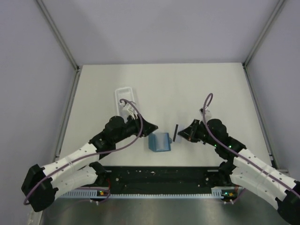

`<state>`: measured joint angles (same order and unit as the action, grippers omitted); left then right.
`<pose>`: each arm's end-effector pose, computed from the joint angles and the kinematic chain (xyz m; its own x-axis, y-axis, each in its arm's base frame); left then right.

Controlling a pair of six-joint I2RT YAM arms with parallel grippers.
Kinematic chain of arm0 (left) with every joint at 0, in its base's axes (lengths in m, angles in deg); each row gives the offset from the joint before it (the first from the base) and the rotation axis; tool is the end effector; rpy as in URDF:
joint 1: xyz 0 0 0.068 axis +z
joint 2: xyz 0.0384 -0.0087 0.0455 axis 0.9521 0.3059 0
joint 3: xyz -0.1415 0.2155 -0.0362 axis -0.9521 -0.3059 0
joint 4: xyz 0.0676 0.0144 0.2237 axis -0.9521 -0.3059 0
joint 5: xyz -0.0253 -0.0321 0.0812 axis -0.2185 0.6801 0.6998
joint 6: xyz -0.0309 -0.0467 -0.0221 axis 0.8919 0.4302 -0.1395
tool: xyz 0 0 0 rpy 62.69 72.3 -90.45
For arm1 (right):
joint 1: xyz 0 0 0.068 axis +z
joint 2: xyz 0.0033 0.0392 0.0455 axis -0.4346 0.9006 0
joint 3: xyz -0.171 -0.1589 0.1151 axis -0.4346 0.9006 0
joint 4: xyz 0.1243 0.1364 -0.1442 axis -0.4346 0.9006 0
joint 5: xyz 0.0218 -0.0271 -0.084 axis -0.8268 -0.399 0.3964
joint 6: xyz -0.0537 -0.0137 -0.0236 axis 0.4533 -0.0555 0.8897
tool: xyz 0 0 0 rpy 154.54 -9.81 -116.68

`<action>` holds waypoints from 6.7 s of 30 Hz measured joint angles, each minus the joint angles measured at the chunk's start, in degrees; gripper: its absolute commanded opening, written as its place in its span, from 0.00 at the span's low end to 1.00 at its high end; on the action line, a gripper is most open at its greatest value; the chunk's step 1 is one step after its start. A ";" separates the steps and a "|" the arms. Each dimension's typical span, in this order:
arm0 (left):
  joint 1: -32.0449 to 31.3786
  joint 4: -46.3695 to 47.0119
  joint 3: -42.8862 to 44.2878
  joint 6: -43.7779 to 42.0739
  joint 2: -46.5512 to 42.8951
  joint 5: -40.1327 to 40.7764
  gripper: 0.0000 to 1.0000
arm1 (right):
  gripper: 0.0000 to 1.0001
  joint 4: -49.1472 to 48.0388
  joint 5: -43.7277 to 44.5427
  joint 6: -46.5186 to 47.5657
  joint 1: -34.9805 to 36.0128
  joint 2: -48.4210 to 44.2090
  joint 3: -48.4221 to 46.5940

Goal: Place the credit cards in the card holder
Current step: Insert the credit card into the card holder.

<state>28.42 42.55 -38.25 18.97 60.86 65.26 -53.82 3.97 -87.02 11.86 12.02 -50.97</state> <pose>0.1389 -0.1475 0.2483 -0.7160 -0.3176 -0.6217 0.4564 0.4609 -0.7611 0.1218 0.1040 0.2266 -0.7348 0.3670 -0.5704 -0.2747 0.6079 0.7450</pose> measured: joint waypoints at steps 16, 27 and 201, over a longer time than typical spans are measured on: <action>-0.22 -23.76 5.25 -10.73 -7.13 19.80 0.66 | 0.00 13.35 4.98 3.74 10.27 27.71 -22.12; -1.20 -23.93 5.27 -12.35 -4.24 18.84 0.57 | 0.00 25.86 8.04 4.20 10.27 40.02 -28.50; -10.88 -33.22 0.72 -1.14 1.75 41.64 0.00 | 0.00 -10.84 -7.72 -6.03 14.88 65.46 -31.10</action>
<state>17.53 9.33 -37.52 17.83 62.60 106.90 -64.66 -3.74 -93.05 26.75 77.48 -82.08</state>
